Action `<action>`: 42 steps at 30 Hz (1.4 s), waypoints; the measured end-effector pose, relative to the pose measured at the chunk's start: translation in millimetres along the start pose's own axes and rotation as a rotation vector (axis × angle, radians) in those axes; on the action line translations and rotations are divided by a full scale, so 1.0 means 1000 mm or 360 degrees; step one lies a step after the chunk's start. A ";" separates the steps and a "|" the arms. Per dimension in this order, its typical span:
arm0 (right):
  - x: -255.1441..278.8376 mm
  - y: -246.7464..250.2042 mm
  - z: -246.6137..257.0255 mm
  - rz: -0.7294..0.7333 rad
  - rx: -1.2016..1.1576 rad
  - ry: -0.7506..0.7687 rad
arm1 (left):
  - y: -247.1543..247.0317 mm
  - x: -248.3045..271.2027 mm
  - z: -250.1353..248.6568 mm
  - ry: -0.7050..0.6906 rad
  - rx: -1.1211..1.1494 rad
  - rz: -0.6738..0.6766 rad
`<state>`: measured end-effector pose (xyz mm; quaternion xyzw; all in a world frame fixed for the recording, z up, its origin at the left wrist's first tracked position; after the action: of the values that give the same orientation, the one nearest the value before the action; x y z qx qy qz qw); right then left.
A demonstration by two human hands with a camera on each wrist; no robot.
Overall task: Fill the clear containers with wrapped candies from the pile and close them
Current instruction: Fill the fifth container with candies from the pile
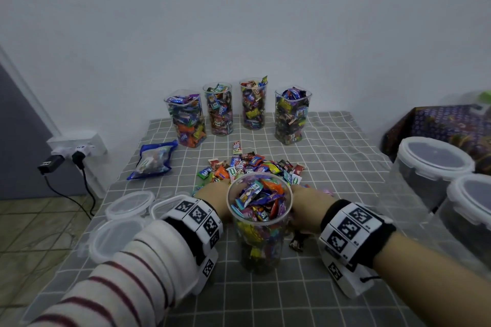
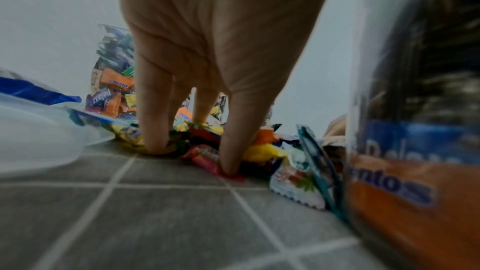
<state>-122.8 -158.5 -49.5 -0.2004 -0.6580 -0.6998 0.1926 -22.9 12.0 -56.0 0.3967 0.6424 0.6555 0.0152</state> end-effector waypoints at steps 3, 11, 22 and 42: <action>0.001 0.001 -0.001 -0.0051 -0.0034 0.0021 | 0.002 -0.005 0.000 0.0015 0.0051 -0.0068; 0.008 0.012 -0.008 -0.0111 -0.0091 -0.0069 | 0.012 0.005 -0.003 -0.0030 -0.0203 -0.0224; 0.022 0.024 -0.017 -0.0328 -0.0370 -0.0107 | 0.029 0.041 -0.007 -0.0075 0.0296 -0.0520; 0.100 0.087 0.023 -0.0979 -0.0368 0.0398 | 0.048 0.085 -0.008 -0.0437 0.1259 -0.0900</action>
<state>-160.3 -141.3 78.4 0.0739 -0.5754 -0.8141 0.0278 -61.2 42.1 28.8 0.2652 0.9160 0.2739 0.1251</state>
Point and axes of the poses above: each hand's wrist, its own x-axis away from the middle knuckle, its own y-axis out of the back of the hand, z = x × y, the point moved 2 cm from there along -x, towards the middle knuckle, and after that the axes turned 14 degrees about z, right-handed, at the moved point
